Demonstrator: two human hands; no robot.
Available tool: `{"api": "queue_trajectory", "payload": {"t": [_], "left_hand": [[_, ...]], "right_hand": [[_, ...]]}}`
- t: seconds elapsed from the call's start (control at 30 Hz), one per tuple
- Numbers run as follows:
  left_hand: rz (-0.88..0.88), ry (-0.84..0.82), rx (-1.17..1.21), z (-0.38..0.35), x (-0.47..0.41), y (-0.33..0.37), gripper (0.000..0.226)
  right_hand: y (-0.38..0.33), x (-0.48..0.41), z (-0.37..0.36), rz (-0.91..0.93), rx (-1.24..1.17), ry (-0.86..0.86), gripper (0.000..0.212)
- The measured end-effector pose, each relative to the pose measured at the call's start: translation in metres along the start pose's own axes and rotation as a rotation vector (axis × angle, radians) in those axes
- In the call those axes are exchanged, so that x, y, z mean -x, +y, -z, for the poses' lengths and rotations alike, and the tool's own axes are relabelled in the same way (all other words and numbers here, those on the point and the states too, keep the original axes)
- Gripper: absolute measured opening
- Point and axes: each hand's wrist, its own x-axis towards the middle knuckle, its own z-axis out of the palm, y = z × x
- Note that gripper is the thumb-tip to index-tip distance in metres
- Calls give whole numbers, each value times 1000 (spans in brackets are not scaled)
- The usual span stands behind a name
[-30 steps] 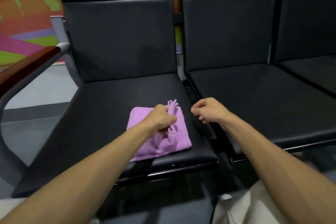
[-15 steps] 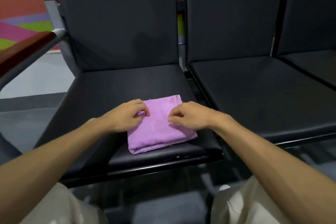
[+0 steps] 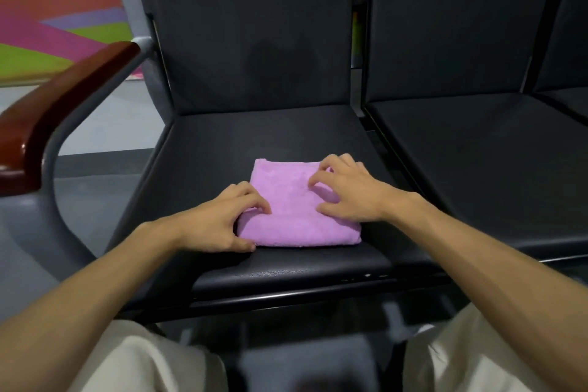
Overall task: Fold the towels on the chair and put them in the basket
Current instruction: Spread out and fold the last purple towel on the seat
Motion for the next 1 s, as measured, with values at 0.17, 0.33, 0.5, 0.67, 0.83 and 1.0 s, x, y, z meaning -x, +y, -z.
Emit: {"api": "queue_trajectory", "payload": {"t": [0.17,0.33,0.5,0.67,0.83,1.0], "left_hand": [[-49,64,-17,-5,2,-6,43],[28,132,-59,-9,-3,0,44],[192,259,82,-8,-9,17,33],[236,405,311,-2,4,24,18],[349,532,389,-2,2,31,15],[536,502,353,-6,-23,25,21]], "right_hand": [[3,16,3,42,-137,-129,46],[2,24,1,38,-83,-167,73],[0,28,9,-26,-56,1,33],[-6,36,13,-99,-294,44,22],[-8,34,9,-194,-470,64,11],[-6,18,2,-390,-751,28,14]]}}
